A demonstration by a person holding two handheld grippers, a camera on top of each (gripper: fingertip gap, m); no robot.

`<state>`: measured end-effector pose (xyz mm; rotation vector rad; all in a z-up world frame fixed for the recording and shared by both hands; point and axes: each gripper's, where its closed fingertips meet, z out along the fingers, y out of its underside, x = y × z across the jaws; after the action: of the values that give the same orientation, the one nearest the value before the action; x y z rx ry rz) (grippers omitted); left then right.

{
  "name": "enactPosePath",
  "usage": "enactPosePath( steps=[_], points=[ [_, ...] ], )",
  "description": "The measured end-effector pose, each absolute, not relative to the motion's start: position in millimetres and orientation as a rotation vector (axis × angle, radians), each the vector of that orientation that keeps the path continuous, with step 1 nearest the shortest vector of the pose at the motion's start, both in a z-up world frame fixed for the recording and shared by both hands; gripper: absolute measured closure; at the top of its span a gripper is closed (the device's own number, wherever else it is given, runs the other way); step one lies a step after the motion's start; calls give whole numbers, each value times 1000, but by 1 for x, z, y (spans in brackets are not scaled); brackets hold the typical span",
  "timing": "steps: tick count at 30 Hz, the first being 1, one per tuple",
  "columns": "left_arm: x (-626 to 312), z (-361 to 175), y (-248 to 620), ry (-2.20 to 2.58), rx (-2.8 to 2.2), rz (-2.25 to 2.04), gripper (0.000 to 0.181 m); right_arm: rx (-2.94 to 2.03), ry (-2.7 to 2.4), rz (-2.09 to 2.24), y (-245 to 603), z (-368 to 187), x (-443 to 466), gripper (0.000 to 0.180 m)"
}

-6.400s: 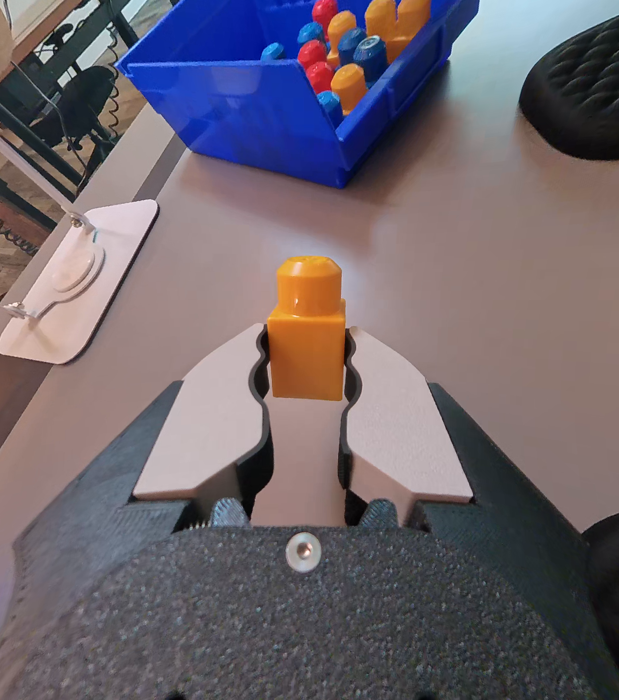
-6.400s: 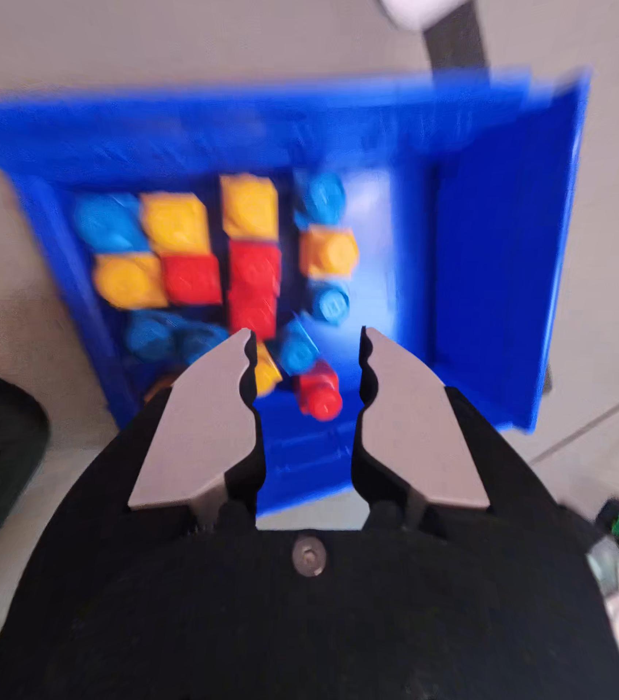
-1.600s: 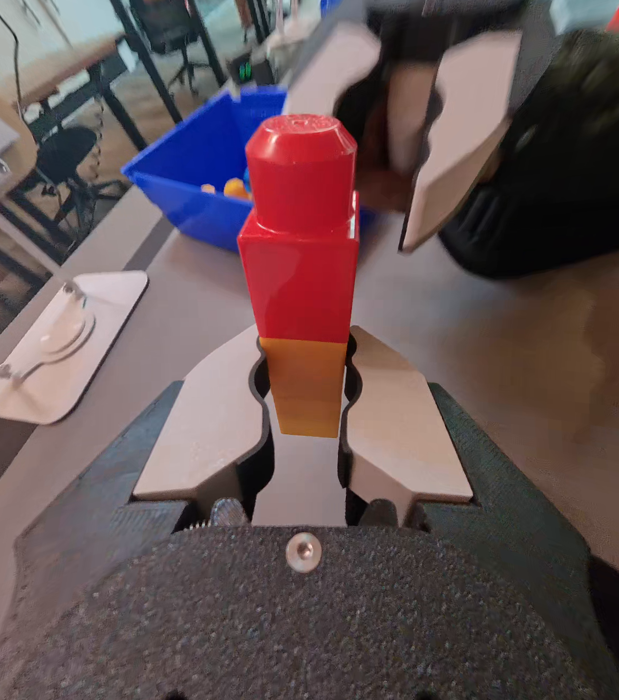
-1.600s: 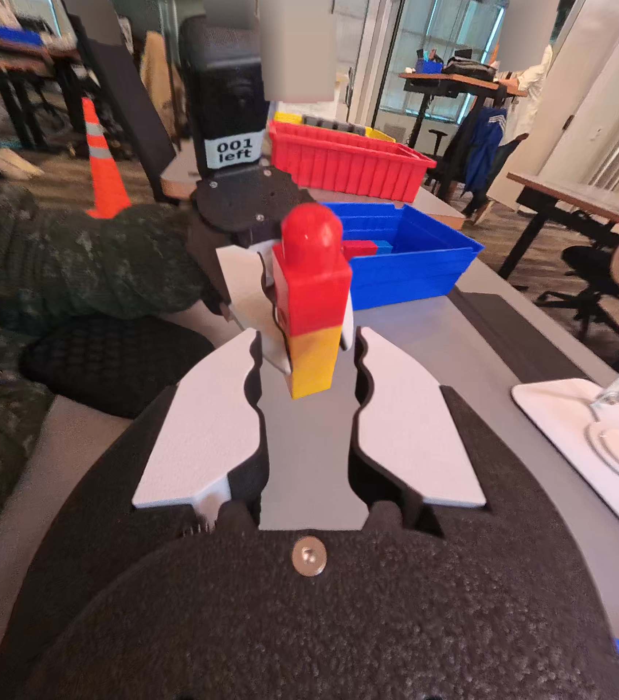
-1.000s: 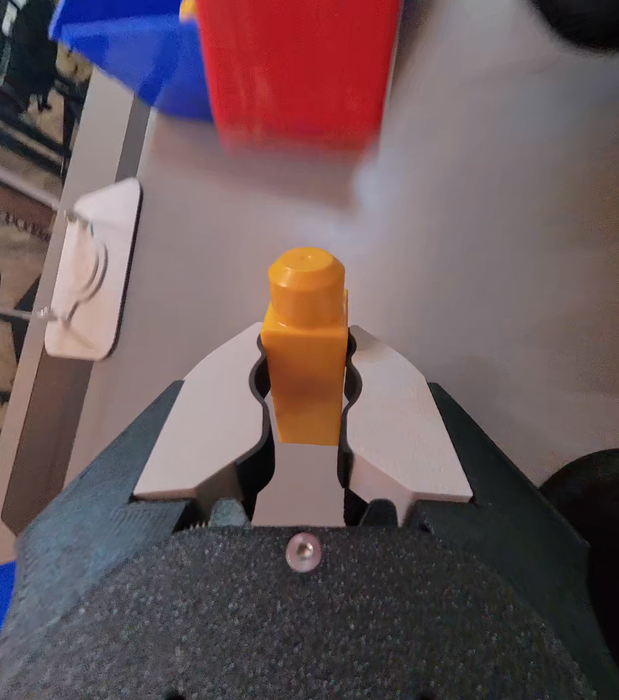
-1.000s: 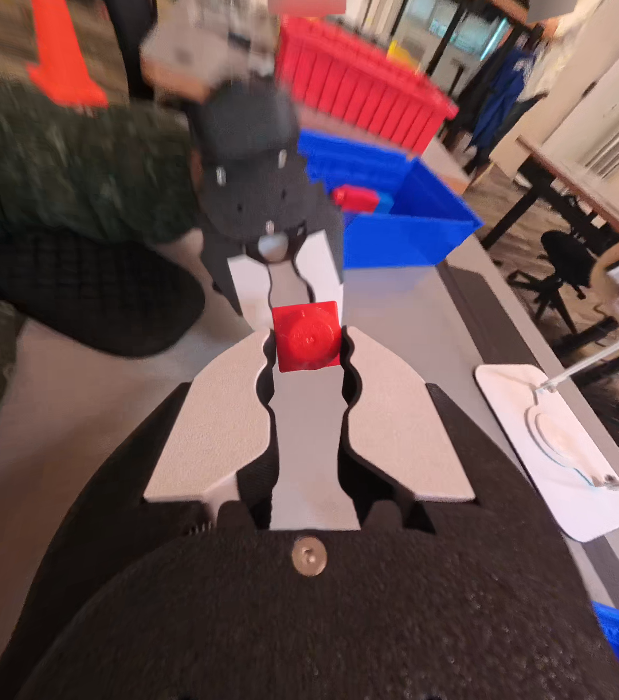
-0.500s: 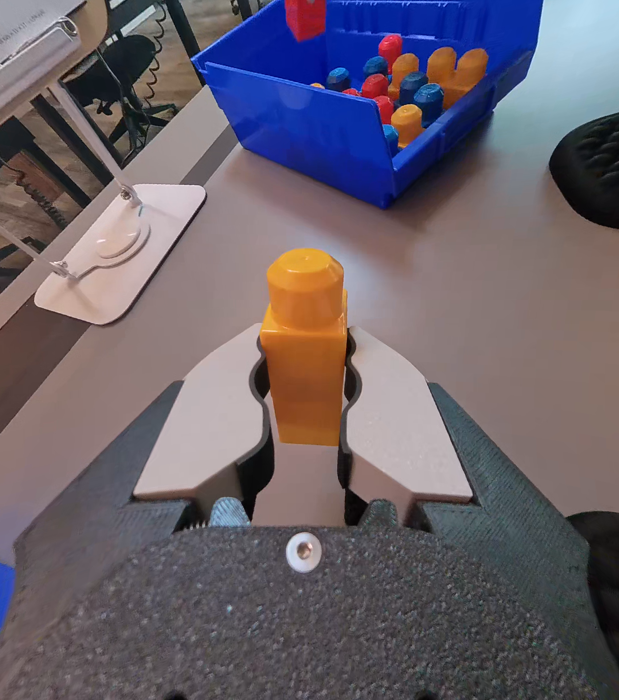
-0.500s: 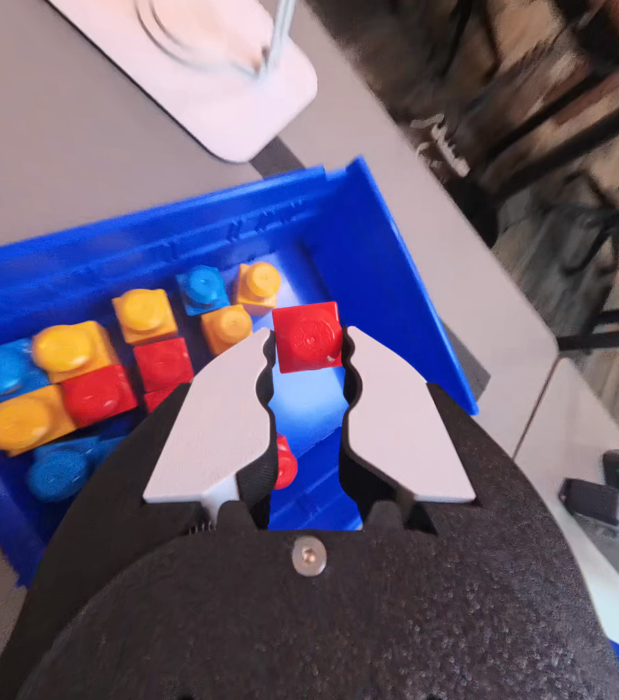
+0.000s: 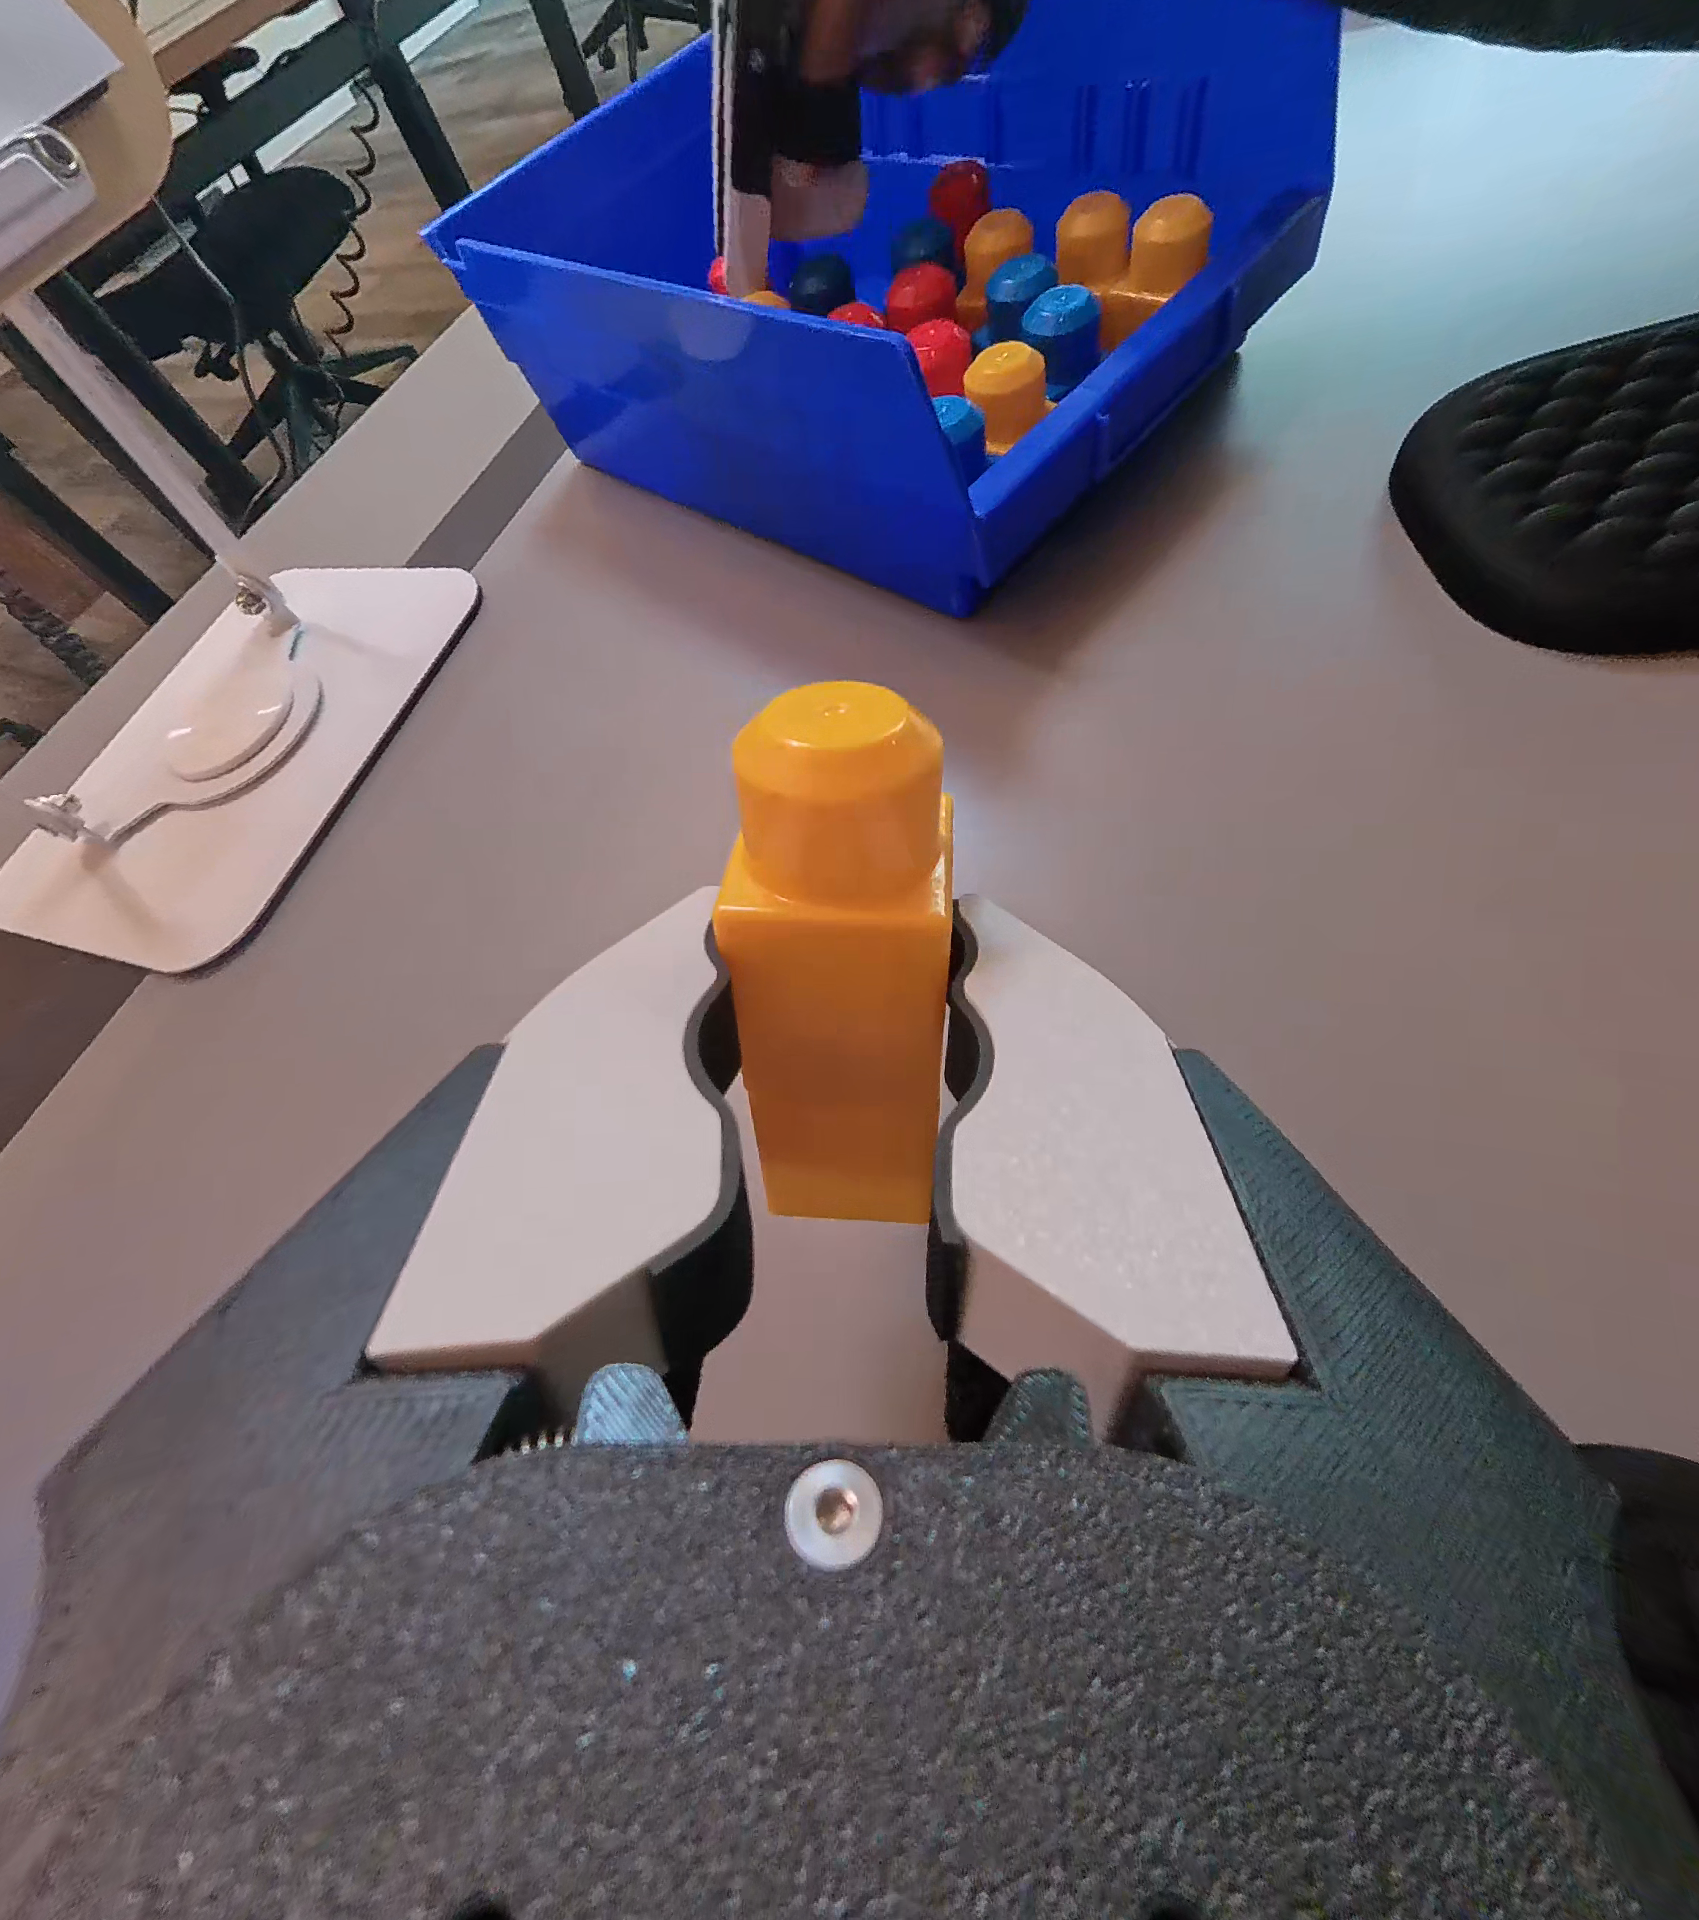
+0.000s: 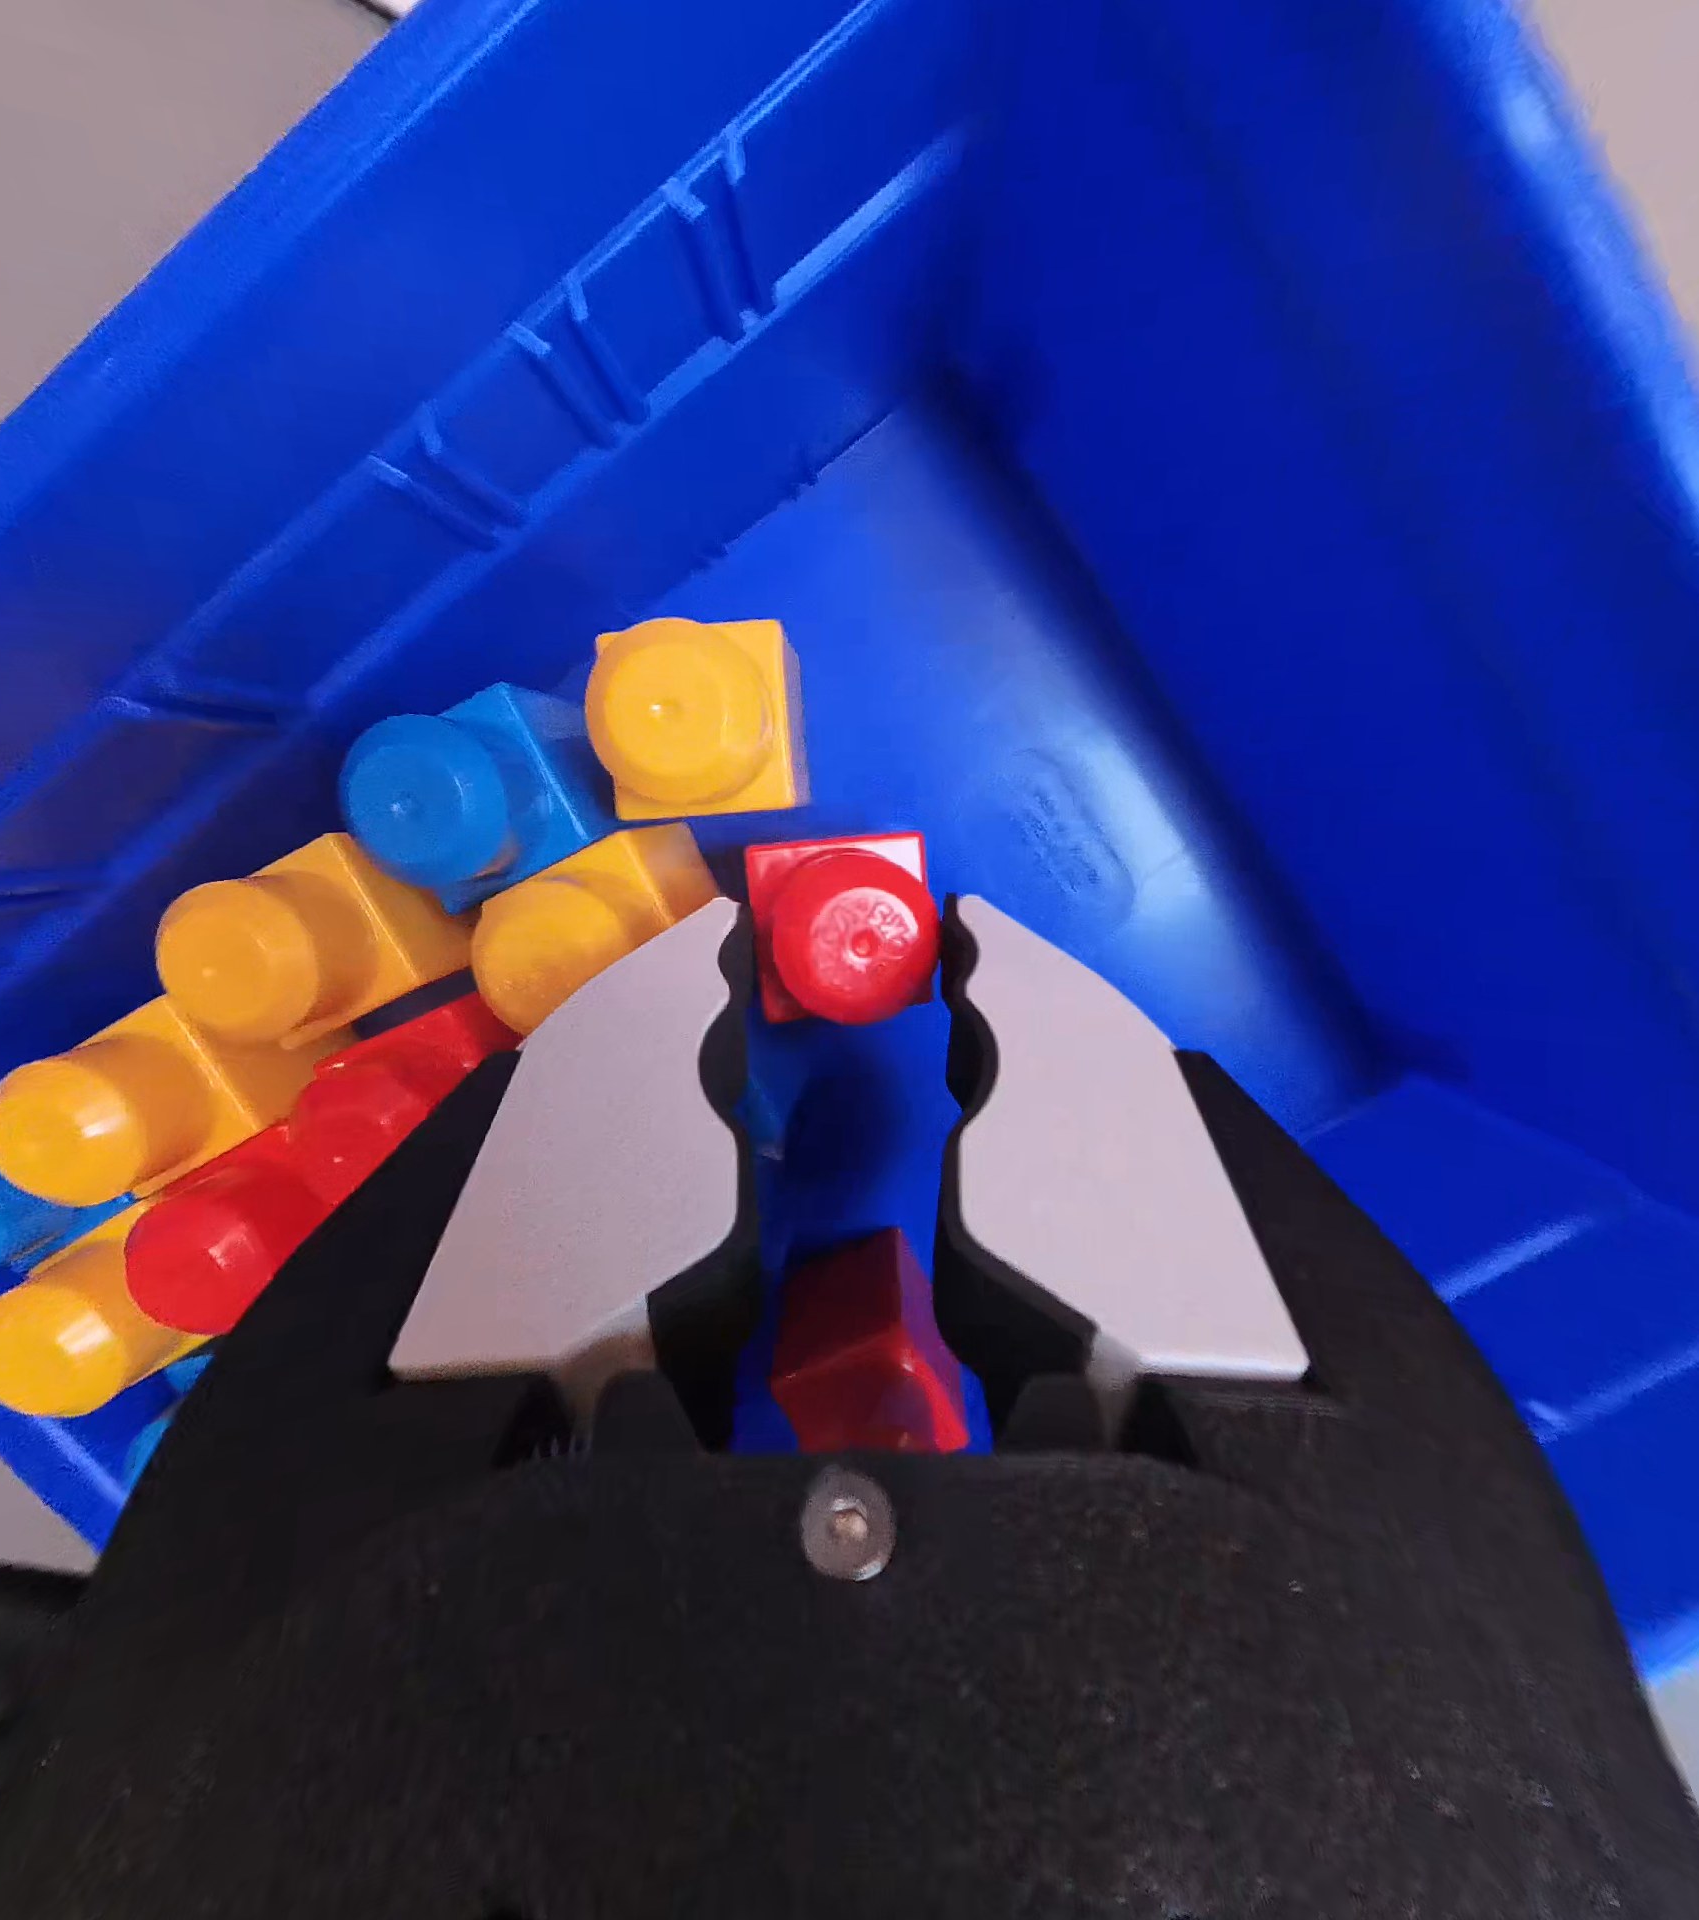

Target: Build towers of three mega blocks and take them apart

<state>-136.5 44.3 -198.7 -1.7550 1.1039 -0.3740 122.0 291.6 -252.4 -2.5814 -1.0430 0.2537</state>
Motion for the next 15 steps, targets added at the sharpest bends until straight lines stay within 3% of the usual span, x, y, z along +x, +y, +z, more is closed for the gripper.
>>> enactPosePath(
  steps=[6, 10, 15],
  points=[
    [-126, -200, 40, 1129, -1740, -408, 145, -2169, -1098, 431, 274, -177, 77, 138],
    [-120, -203, 36, 1156, -1736, -414, 145, -1799, -1420, 612, 180, -136, 0, 131],
    [-107, -208, 25, 1218, -1729, -442, 145, -1499, -1771, 684, 51, -148, -73, 129]
  ],
)
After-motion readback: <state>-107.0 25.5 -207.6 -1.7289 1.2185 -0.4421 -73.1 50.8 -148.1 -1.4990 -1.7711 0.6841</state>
